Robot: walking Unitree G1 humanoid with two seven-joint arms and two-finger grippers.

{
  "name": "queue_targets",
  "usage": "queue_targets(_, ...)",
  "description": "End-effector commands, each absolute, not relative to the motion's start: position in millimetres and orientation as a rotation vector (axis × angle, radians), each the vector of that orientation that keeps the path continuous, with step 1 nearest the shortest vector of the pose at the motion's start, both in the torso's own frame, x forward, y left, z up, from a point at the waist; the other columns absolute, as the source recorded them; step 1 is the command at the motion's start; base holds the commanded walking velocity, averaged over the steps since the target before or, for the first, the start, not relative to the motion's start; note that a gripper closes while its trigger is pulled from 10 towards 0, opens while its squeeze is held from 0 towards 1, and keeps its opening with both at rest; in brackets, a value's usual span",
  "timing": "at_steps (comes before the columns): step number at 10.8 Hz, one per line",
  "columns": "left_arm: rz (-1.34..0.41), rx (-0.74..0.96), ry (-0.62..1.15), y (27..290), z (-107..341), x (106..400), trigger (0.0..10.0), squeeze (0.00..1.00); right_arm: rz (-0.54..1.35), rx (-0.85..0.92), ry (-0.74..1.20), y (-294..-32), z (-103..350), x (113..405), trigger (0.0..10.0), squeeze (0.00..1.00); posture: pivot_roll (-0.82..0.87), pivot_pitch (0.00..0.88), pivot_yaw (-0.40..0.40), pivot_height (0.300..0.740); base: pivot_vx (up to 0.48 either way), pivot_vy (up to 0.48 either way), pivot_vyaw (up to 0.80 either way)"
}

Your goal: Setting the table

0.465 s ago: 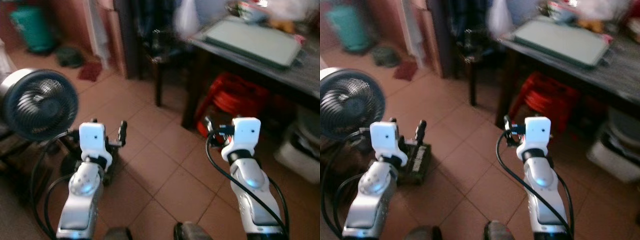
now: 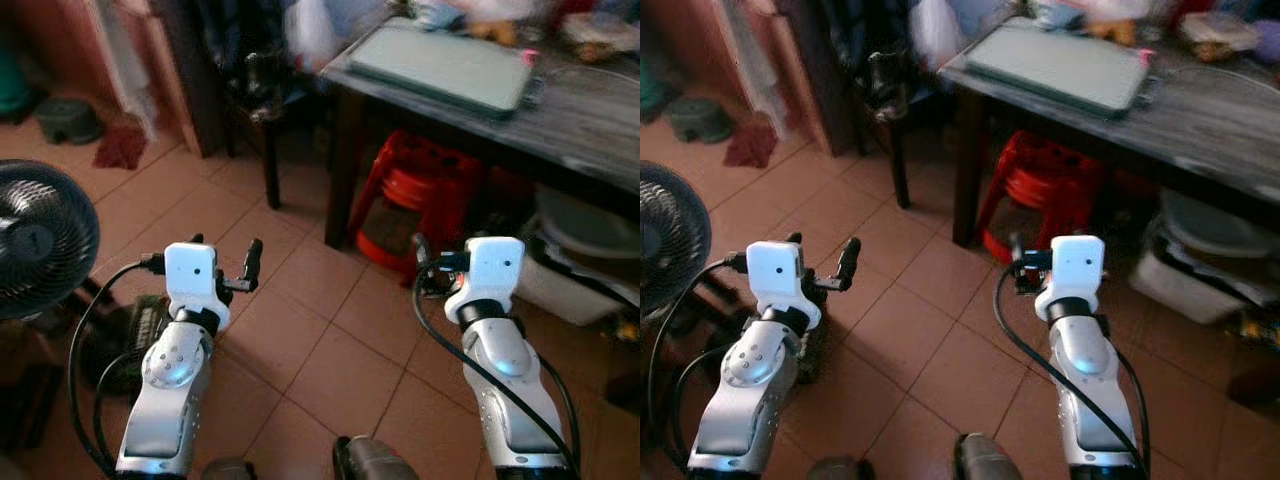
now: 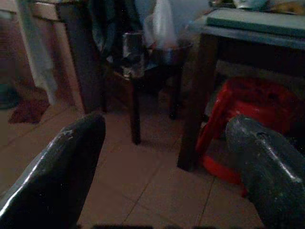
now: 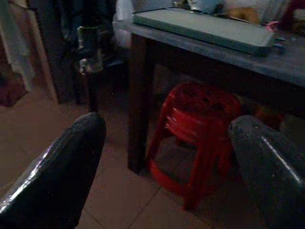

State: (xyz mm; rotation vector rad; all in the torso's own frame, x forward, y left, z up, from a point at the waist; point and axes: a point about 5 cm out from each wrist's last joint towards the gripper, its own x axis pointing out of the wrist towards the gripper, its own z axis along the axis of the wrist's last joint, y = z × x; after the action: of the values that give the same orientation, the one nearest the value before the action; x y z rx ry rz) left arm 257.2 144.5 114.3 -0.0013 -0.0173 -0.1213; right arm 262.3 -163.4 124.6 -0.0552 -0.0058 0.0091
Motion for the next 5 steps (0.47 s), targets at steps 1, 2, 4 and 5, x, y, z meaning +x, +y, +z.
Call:
queue_targets(1, -0.122, 0.008, -0.008, 145.6, 113.2, 255.9, 10.0, 0.0, -0.004, -0.066, -0.001, -165.4, 124.2, 261.6, 10.0, 0.0, -0.04, 0.123, 0.01, 0.74, 0.0, 0.0, 0.0)
queue_targets(2, -0.123, 0.008, -0.008, 145.3, 113.1, 256.2, 10.0, 0.0, -0.011, -0.076, 0.004, -165.9, 123.7, 262.3, 10.0, 0.0, -0.03, 0.121, 0.009, 0.74, 0.0, 0.0, 0.0)
queue_targets(4, -0.12, 0.008, -0.008, 144.9, 113.0, 256.3, 10.0, 0.0, -0.011, -0.084, 0.008, -164.8, 122.9, 263.3, 10.0, 0.0, -0.03, 0.118, 0.006, 0.74, 0.0, 0.0, 0.0)
queue_targets(5, -0.119, 0.008, -0.009, 144.8, 113.1, 256.2, 10.0, 0.0, -0.011, -0.093, 0.019, -163.9, 122.3, 264.1, 10.0, 0.0, -0.03, 0.118, 0.006, 0.74, 0.0, 0.0, 0.0)
